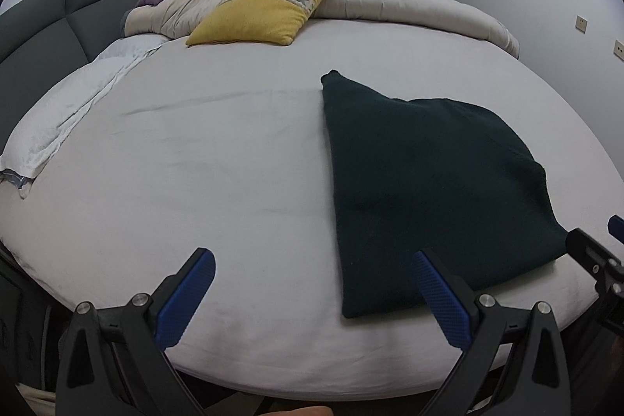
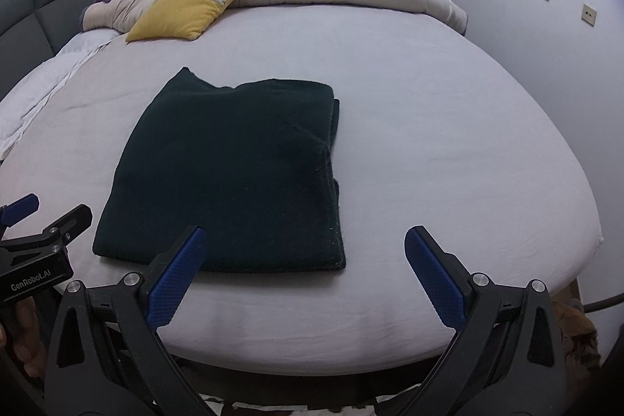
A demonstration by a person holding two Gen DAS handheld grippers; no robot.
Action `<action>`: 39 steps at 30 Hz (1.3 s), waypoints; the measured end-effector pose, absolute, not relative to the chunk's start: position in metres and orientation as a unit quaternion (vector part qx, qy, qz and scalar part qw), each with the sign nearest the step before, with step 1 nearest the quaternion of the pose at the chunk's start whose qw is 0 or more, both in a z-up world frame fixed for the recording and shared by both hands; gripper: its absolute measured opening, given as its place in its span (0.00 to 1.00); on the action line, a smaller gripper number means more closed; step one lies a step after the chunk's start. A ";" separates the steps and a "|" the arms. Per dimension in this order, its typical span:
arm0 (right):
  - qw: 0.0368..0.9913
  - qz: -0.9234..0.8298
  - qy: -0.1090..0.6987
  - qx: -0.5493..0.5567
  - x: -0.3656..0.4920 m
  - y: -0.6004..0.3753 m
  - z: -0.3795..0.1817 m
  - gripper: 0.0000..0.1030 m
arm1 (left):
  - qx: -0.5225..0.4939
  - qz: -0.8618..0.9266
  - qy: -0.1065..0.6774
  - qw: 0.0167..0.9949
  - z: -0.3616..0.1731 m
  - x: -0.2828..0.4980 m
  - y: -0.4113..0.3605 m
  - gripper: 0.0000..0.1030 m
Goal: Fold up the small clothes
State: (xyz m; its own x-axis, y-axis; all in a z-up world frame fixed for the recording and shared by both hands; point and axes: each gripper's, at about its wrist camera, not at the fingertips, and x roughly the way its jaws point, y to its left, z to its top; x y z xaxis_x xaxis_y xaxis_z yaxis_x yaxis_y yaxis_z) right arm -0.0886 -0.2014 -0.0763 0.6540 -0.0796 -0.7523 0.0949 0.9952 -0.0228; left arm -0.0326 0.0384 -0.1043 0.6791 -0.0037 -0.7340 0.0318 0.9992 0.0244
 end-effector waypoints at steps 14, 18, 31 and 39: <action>0.909 -0.048 0.415 0.010 -0.087 -0.191 -0.077 1.00 | 0.016 -0.009 0.400 0.916 -0.099 -0.030 0.041 1.00; 0.908 -0.048 0.416 0.011 -0.089 -0.190 -0.077 1.00 | 0.016 -0.009 0.400 0.916 -0.099 -0.029 0.041 1.00; 0.908 -0.049 0.416 0.013 -0.092 -0.185 -0.078 1.00 | 0.015 -0.010 0.400 0.916 -0.097 -0.028 0.042 1.00; 0.908 -0.048 0.416 0.014 -0.093 -0.182 -0.078 1.00 | 0.013 -0.008 0.400 0.917 -0.098 -0.030 0.041 1.00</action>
State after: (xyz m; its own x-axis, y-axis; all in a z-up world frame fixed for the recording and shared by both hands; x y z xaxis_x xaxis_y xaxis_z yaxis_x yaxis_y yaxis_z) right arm -0.0935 -0.1822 -0.0775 0.6500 -0.0763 -0.7561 0.0995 0.9949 -0.0148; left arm -0.0300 0.0410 -0.0976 0.6805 -0.0049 -0.7327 0.0259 0.9995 0.0174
